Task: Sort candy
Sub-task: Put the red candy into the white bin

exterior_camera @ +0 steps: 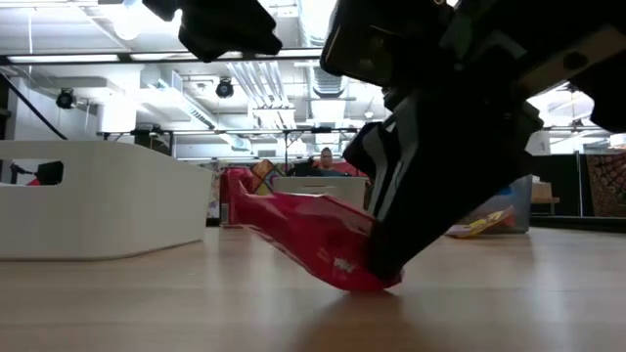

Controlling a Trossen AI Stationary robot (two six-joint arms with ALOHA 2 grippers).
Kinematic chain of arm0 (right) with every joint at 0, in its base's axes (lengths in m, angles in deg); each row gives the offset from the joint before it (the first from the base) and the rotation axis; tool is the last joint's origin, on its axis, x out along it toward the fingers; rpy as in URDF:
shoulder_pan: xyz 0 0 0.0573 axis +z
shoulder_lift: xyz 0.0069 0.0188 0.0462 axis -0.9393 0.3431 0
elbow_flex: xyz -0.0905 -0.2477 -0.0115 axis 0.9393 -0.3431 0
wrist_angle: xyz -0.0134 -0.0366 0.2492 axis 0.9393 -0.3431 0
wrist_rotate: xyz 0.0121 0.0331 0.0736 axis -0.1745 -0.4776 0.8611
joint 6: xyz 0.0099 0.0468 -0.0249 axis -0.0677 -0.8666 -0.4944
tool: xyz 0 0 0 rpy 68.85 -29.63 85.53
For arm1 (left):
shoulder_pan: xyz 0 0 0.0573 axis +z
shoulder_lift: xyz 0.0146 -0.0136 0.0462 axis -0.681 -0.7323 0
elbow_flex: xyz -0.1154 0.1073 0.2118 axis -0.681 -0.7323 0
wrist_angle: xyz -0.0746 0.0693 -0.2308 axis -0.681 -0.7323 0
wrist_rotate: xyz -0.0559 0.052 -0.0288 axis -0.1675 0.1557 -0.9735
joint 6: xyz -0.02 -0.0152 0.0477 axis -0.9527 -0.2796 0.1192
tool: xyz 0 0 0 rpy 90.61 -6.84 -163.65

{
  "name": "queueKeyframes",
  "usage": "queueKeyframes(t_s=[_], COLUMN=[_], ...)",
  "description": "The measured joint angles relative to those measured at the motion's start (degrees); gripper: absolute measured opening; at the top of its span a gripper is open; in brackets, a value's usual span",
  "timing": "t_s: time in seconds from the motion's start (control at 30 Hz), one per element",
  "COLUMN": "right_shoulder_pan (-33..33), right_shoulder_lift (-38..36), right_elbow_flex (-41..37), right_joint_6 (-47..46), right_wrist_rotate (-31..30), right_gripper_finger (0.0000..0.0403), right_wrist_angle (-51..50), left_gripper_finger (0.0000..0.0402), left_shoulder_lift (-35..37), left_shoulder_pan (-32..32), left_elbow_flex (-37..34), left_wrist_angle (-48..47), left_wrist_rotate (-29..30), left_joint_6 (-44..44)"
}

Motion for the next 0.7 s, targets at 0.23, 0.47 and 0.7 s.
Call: queueKeyframes(t_s=[0.23,0.47,0.7], right_shoulder_pan=[-0.4,-0.75,-0.87], right_shoulder_lift=[-4.9,-15.64,-22.2], right_elbow_flex=[-2.75,-13.32,-22.67], right_joint_6=[2.5,-2.47,-5.44], right_wrist_rotate=[-2.62,-13.13,-15.28], right_gripper_finger=[0.0013,0.0013,0.0013], right_wrist_angle=[-2.4,3.26,21.51], left_gripper_finger=[0.0113,0.0113,0.0113], left_shoulder_lift=[-0.97,-1.03,-2.83], left_shoulder_pan=[-0.08,-2.12,-2.6], left_elbow_flex=[-0.01,-0.51,-0.58], left_wrist_angle=[0.87,5.37,9.46], left_wrist_rotate=[0.04,-0.12,-0.73], left_joint_6=[0.96,6.04,6.68])
